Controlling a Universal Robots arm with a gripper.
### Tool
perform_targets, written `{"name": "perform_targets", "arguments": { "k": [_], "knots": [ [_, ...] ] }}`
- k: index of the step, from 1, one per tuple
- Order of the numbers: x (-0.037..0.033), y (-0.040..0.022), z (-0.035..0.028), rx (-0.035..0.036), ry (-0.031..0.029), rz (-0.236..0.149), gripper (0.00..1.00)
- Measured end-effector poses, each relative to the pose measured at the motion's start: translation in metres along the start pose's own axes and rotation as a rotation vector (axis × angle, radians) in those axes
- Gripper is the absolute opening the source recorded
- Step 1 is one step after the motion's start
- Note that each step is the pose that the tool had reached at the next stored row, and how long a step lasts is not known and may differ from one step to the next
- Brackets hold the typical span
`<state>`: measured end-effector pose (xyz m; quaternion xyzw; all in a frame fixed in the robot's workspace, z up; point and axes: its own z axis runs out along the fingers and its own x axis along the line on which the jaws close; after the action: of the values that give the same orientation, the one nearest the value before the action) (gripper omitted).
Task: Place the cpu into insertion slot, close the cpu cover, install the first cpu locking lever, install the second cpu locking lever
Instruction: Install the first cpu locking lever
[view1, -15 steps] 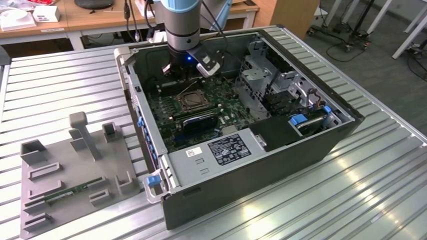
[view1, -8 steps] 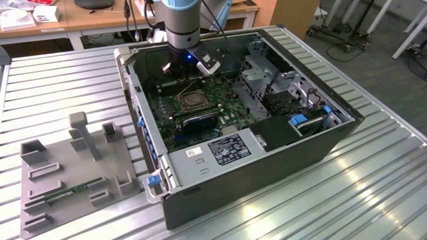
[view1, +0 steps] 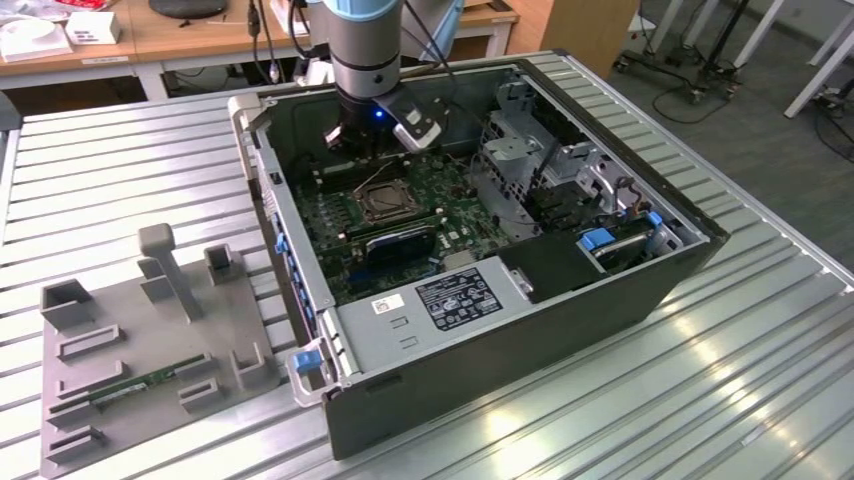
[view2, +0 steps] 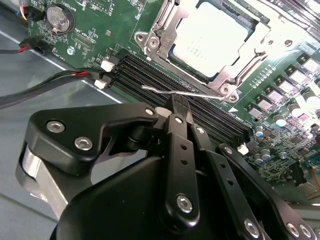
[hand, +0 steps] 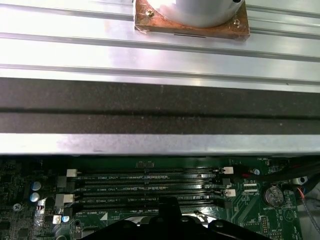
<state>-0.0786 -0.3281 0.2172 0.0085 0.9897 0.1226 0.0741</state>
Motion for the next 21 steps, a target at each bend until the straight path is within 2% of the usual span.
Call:
{"name": "perform_targets", "arguments": {
  "k": [10,21],
  "knots": [
    [0.0001,-0.0017,0.0002,0.0000,0.0000,0.000,0.11],
    [0.0008,-0.0030,0.0052,0.0001,0.0000,0.000,0.11]
  ]
}}
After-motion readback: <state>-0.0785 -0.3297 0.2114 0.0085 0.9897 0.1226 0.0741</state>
